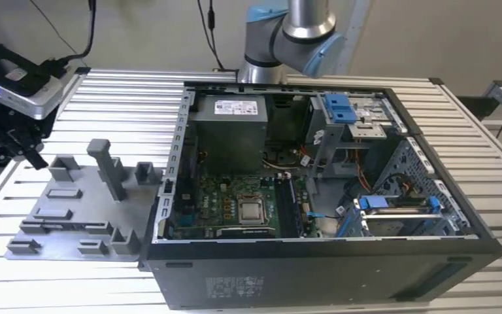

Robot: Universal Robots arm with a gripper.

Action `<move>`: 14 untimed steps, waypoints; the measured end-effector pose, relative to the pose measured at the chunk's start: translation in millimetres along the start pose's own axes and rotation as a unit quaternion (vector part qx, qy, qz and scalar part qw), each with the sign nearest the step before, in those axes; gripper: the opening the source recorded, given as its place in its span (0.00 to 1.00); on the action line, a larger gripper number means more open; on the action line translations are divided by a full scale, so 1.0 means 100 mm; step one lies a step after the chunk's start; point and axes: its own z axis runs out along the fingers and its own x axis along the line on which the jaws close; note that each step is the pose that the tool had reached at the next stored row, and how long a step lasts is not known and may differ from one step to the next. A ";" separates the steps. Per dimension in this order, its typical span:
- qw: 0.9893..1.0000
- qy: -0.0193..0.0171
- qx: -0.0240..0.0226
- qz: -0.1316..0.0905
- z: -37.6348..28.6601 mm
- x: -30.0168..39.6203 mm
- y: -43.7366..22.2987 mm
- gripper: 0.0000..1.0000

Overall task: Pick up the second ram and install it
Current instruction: 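Pick up the second ram and move it above second insertion slot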

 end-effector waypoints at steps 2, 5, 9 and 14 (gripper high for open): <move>1.000 0.001 -0.001 -0.018 0.010 0.001 0.000 0.11; 0.999 0.002 -0.003 -0.045 0.024 0.002 -0.001 0.11; 0.997 0.004 -0.006 -0.081 0.042 0.003 -0.002 0.11; 0.993 0.006 -0.009 -0.121 0.071 0.006 -0.003 0.11</move>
